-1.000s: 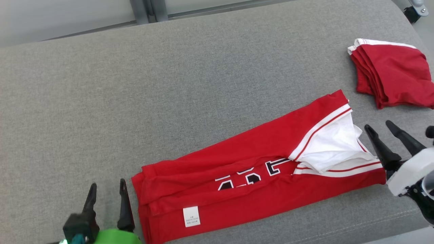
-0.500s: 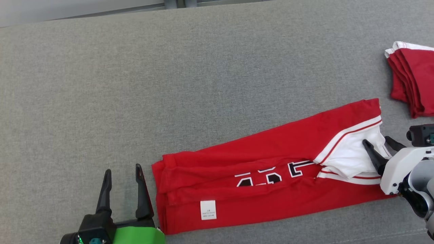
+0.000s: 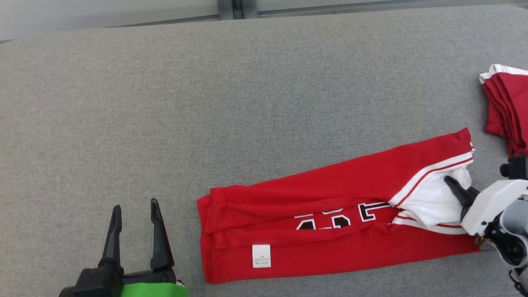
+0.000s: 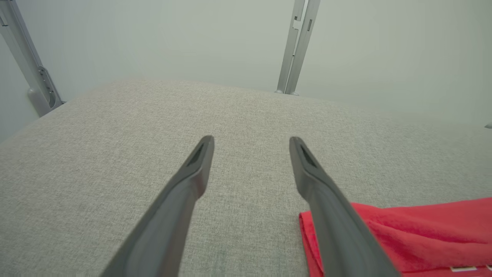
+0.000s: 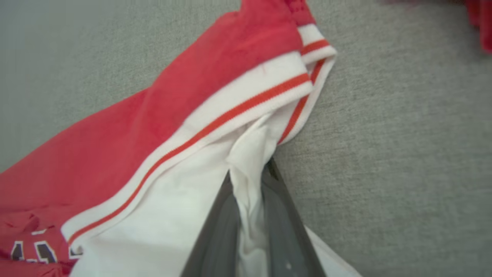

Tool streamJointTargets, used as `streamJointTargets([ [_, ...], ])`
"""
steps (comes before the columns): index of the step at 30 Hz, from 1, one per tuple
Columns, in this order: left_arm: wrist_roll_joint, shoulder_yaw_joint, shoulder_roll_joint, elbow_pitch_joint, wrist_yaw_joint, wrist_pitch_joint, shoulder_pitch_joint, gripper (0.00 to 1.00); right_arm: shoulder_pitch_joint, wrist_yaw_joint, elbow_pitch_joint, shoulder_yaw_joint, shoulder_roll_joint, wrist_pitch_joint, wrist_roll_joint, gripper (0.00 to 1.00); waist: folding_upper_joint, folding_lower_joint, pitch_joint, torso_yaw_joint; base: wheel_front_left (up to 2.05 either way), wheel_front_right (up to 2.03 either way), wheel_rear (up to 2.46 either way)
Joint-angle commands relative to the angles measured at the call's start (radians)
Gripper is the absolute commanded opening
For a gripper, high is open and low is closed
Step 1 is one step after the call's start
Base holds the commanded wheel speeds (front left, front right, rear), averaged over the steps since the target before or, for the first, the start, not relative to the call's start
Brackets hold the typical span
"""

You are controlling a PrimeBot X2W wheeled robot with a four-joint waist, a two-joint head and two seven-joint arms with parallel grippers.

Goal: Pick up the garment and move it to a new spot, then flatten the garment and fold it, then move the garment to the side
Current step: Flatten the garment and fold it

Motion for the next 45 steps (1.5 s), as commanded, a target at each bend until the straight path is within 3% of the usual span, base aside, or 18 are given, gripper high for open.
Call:
streamJointTargets([
  [1, -0.012, -0.001, -0.001, -0.001, 0.003, -0.002, 0.025, 1.0, 0.024, -0.002, 0.011, -0.02, -0.03, 0.002, 0.031, 0.0, 0.0, 0.0, -0.034, 0.005, 0.0, 0.0, 0.0],
  [9, -0.042, -0.003, -0.001, 0.016, 0.006, -0.002, 0.075, 1.0, 0.071, -0.001, 0.006, -0.169, -0.244, -0.002, 0.126, 0.0, 0.0, 0.0, -0.13, 0.017, 0.0, 0.0, 0.0],
  [13, -0.053, 0.009, -0.001, 0.027, 0.001, -0.003, 0.113, 1.0, 0.103, -0.001, -0.118, -0.199, -0.311, 0.037, 0.146, 0.0, 0.0, 0.0, -0.182, 0.011, 0.0, 0.0, 0.0],
  [16, -0.059, 0.014, -0.001, 0.024, 0.006, -0.002, 0.127, 1.0, 0.108, -0.001, -0.254, -0.194, -0.32, 0.084, 0.141, 0.0, 0.0, 0.0, -0.199, 0.003, 0.0, 0.0, 0.0],
  [20, -0.061, -0.003, -0.001, 0.028, -0.004, -0.002, 0.114, 1.0, 0.107, -0.001, -0.408, -0.135, -0.239, 0.165, 0.099, 0.0, 0.0, 0.0, -0.189, -0.001, 0.0, 0.0, 0.0],
  [23, -0.051, -0.023, -0.001, 0.034, -0.009, -0.002, 0.076, 1.0, 0.098, -0.001, -0.447, -0.076, -0.124, 0.203, 0.025, 0.0, 0.0, 0.0, -0.16, 0.006, 0.0, 0.0, 0.0],
  [32, -0.046, -0.048, 0.0, 0.064, -0.007, -0.002, 0.039, 1.0, 0.11, 0.0, -0.318, -0.056, 0.262, 0.129, -0.203, 0.0, 0.0, 0.0, -0.102, 0.042, 0.0, 0.0, 0.0],
  [40, -0.051, -0.041, 0.0, 0.078, -0.003, -0.002, 0.037, 1.0, 0.147, 0.0, -0.281, -0.056, 0.404, 0.116, -0.291, 0.02, 0.0, 0.0, -0.105, 0.039, 0.0, 0.0, 0.0],
  [41, -0.048, -0.041, 0.0, 0.079, -0.006, -0.002, 0.037, 1.0, 0.142, 0.0, -0.28, -0.056, 0.415, 0.109, -0.297, 0.09, 0.0, 0.0, -0.105, 0.036, 0.0, 0.0, 0.0],
  [42, -0.043, -0.04, 0.0, 0.08, -0.007, -0.002, 0.036, 1.0, 0.135, 0.0, -0.288, -0.048, 0.434, 0.102, -0.293, 0.38, 0.0, 0.0, -0.106, 0.032, 0.0, 0.0, 0.0],
  [43, -0.04, -0.039, 0.0, 0.081, -0.007, -0.002, 0.035, 1.0, 0.13, 0.0, -0.296, -0.04, 0.448, 0.1, -0.285, 1.0, 0.0, 0.0, -0.108, 0.028, 0.0, 0.0, 0.0],
  [45, -0.034, -0.031, 0.0, 0.084, -0.008, -0.002, 0.035, 1.0, 0.127, 0.0, -0.312, -0.013, 0.465, 0.107, -0.264, 1.0, 0.0, 0.0, -0.112, 0.016, 0.0, 0.0, 0.0],
])
